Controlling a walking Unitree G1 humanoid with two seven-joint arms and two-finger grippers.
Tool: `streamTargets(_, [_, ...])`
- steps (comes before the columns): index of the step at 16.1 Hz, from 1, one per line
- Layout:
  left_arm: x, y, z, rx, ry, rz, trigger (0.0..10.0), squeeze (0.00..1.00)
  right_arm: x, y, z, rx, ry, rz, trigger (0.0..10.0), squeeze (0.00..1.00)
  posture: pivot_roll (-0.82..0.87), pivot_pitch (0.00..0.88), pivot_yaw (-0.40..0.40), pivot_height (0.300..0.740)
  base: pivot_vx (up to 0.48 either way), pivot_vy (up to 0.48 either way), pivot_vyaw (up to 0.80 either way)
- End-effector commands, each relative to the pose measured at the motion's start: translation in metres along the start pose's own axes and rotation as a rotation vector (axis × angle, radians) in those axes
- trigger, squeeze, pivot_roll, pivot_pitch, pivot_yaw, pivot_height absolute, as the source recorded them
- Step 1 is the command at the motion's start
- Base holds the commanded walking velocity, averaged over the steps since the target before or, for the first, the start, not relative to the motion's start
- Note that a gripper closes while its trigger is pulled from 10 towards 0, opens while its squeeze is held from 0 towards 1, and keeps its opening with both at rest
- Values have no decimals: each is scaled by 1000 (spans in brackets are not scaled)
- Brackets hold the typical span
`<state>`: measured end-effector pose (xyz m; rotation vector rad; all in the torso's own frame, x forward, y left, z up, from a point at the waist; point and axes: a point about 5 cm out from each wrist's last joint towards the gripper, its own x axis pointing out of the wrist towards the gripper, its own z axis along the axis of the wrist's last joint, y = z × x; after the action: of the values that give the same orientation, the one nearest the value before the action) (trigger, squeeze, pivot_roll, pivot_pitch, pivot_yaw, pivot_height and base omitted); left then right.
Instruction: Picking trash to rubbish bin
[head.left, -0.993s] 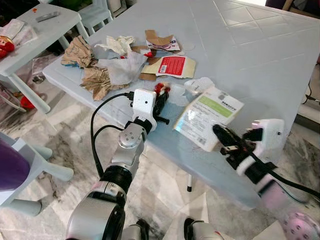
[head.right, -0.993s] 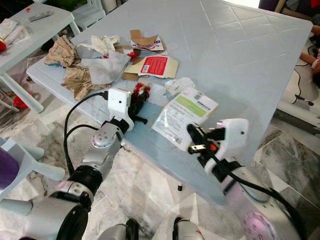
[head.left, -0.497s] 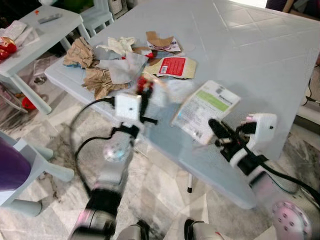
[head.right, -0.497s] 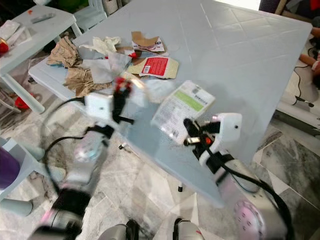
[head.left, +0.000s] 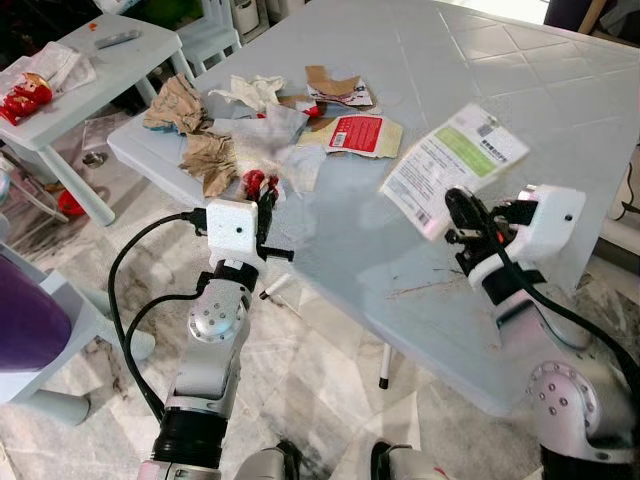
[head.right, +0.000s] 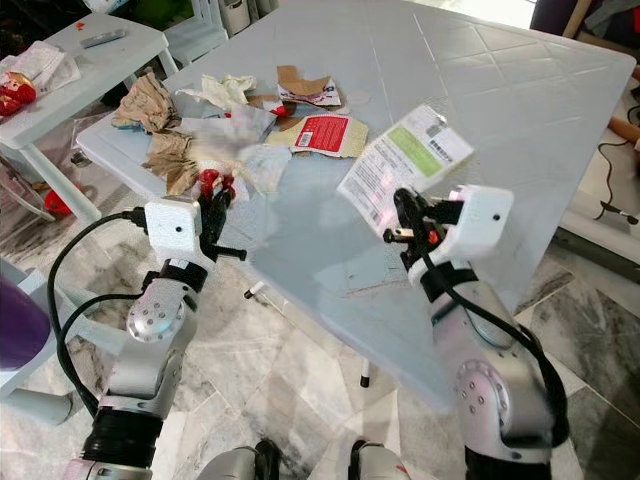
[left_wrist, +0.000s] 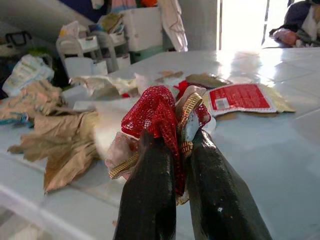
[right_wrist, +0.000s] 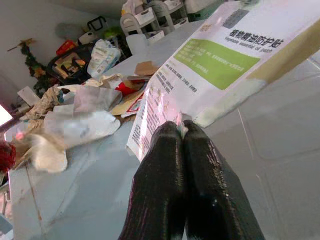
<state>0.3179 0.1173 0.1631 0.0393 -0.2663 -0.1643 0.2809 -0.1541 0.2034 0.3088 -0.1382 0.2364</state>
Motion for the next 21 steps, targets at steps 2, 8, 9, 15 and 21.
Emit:
streamTargets(2, [-1, 1, -1, 2, 28, 2, 0, 0, 2, 0, 0, -10, -18, -12, 0, 0, -49, 152, 64, 740, 0, 0, 0])
streamTargets(8, [13, -15, 14, -37, -15, -41, 0, 0, 1, 0, 2, -13, -45, -31, 0, 0, -71, 163, 69, 740, 0, 0, 0])
streamTargets(9, [11, -5, 29, 13, -76, 31, 0, 0, 1, 0, 5, -19, -52, -27, 0, 0, -68, 165, 65, 740, 0, 0, 0])
streamTargets(15, [-13, 12, 21, 33, -18, 127, 0, 0, 4, 7, 2, -28, -47, 19, 0, 0, -36, 162, 41, 740, 0, 0, 647])
streamTargets(21, [-2, 3, 23, -11, -10, 92, 0, 0, 14, 21, 0, -10, -62, 60, 0, 0, -38, 164, 54, 740, 0, 0, 800])
